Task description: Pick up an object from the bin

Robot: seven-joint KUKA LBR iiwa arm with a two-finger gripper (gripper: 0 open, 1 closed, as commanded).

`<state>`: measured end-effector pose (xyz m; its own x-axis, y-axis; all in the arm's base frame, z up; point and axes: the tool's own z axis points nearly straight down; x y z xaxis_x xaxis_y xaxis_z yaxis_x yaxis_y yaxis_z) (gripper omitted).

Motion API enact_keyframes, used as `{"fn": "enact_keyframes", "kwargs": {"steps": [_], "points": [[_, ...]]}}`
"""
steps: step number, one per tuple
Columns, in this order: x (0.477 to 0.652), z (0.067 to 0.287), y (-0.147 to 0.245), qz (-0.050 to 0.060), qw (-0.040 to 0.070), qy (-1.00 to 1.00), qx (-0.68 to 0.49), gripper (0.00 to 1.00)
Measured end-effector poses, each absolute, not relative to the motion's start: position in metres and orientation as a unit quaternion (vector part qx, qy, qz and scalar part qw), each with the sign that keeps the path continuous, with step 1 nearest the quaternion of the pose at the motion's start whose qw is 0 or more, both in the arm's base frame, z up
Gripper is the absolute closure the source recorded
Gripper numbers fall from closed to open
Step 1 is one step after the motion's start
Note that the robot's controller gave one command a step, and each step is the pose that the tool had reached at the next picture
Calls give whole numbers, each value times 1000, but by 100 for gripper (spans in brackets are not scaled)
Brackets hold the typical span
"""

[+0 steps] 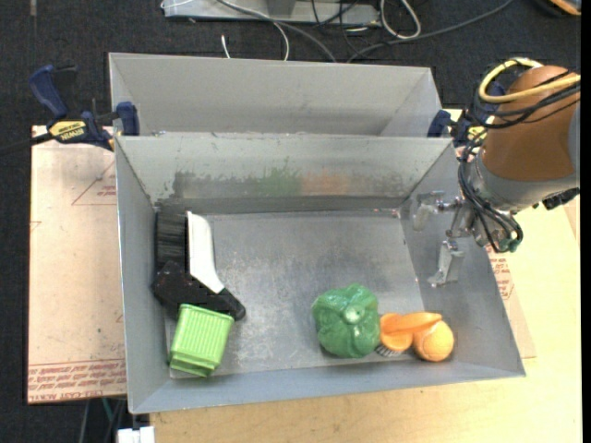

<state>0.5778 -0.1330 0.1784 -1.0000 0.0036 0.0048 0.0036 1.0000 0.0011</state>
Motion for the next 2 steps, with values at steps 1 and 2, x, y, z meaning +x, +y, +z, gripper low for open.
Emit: {"fn": "enact_keyframes", "kwargs": {"steps": [1, 2], "points": [[579, 183, -132, 0, -1, -1000, 0, 0], [548, 126, -119, 0, -1, -998, 59, 0]]}}
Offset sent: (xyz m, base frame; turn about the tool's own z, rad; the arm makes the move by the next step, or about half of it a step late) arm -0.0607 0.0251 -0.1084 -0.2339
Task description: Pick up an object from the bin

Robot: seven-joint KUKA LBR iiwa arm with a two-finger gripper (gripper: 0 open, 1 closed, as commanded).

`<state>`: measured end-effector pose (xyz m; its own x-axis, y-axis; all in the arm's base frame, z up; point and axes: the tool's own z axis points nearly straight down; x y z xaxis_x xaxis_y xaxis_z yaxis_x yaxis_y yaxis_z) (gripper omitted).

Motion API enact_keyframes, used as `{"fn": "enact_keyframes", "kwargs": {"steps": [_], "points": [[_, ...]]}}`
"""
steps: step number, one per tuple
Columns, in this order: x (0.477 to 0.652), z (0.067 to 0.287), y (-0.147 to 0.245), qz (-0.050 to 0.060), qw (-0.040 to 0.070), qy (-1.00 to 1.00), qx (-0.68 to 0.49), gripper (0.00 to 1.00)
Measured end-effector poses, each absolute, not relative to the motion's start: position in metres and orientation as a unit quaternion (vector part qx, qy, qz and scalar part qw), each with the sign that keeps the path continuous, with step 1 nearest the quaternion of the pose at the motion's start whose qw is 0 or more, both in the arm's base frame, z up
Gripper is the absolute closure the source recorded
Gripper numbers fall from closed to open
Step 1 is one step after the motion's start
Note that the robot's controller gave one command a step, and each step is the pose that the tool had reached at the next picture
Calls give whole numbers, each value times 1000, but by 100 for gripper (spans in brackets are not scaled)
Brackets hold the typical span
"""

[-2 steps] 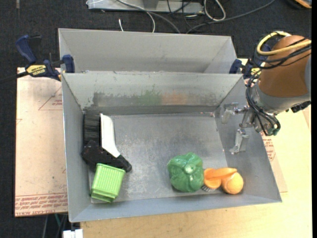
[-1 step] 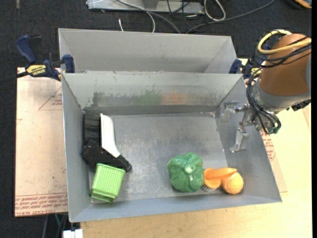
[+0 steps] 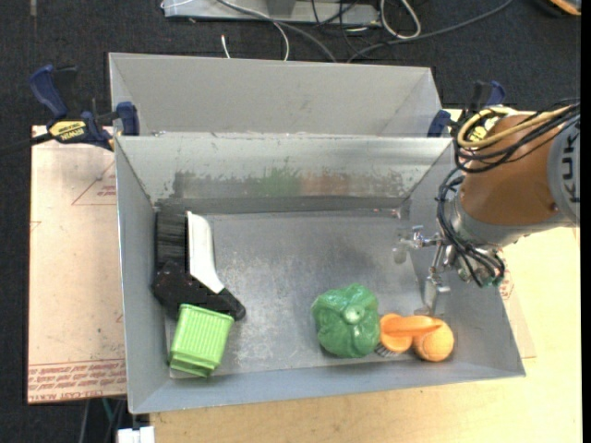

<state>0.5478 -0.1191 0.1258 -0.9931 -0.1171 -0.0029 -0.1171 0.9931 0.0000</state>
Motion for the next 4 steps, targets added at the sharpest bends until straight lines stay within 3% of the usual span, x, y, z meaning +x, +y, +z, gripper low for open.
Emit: {"fn": "enact_keyframes", "kwargs": {"steps": [1, 2, 3, 4], "points": [[477, 130, -88, 1, -1, 989, -147, 0], [515, 134, -122, -1, 6, 998, -66, 0], [503, 83, -114, 5, 1, 994, -111, 0], [496, 70, -104, -1, 8, 997, -71, 100]]}}
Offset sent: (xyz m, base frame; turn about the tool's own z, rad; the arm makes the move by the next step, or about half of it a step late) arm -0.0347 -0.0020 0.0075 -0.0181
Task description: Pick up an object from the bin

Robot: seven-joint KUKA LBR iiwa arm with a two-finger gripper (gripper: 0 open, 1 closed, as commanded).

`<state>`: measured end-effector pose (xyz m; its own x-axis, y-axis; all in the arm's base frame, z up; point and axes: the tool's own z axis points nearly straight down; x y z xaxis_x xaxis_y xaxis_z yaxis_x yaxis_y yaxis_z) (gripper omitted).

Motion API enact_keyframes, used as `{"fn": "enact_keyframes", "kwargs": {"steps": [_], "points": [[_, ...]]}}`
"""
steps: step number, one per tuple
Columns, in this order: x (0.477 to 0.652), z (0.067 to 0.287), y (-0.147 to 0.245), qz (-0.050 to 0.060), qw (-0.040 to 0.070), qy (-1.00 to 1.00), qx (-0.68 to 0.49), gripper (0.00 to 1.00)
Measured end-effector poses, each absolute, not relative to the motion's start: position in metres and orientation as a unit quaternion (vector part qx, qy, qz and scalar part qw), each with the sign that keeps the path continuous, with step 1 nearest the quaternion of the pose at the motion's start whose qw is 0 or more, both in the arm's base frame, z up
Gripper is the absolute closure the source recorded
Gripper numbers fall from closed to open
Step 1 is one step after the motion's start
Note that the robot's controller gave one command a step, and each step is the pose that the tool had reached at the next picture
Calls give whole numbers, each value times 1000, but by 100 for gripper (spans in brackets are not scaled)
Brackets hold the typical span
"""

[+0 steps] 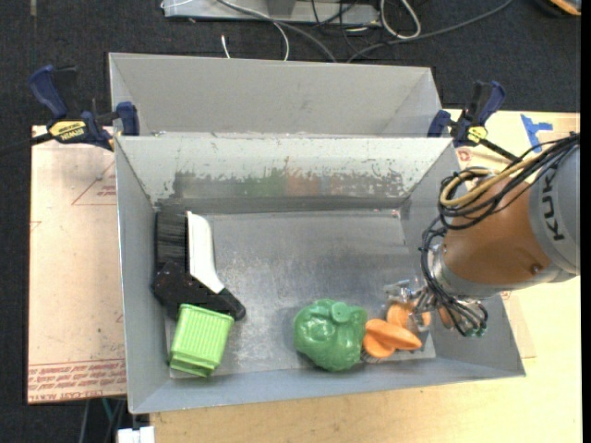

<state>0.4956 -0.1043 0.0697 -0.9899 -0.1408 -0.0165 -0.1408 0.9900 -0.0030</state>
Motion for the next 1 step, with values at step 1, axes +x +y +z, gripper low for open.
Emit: {"fn": "enact_keyframes", "kwargs": {"steps": [1], "points": [[496, 70, -104, -1, 8, 997, -71, 100]]}}
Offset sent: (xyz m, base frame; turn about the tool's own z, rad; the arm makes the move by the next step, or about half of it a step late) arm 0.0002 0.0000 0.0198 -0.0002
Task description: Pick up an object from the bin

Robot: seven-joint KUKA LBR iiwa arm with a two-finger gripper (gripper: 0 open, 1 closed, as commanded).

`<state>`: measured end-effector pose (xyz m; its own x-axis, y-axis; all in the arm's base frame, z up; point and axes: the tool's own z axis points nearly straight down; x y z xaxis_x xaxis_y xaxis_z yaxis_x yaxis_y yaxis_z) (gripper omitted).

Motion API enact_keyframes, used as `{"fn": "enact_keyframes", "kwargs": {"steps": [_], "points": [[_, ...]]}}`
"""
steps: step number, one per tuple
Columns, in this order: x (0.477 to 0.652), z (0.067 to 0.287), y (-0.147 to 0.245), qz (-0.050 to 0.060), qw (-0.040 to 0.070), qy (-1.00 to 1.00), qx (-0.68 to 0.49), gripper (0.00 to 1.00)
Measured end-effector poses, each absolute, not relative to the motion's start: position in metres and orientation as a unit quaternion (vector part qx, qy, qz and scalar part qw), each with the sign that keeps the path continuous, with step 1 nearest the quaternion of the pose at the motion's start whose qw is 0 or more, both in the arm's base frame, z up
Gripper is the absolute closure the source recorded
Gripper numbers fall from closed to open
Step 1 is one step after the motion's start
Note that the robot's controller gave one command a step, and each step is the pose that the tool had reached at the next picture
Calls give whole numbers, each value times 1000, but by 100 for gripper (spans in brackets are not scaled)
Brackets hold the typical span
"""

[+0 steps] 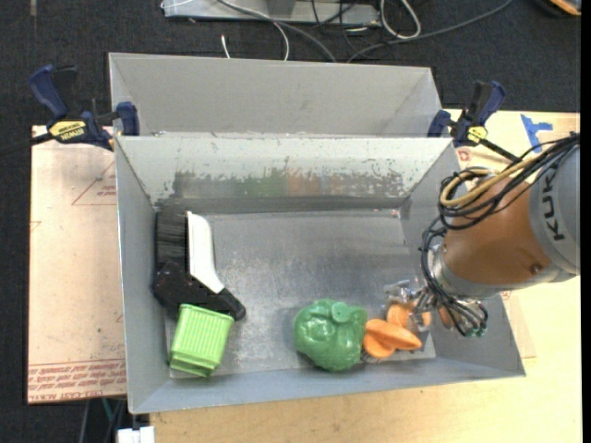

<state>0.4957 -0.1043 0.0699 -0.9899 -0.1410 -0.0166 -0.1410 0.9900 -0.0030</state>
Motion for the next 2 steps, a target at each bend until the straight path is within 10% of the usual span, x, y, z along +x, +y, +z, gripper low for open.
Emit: {"fn": "enact_keyframes", "kwargs": {"steps": [2], "points": [[495, 91, -103, 0, 8, 997, -72, 100]]}}
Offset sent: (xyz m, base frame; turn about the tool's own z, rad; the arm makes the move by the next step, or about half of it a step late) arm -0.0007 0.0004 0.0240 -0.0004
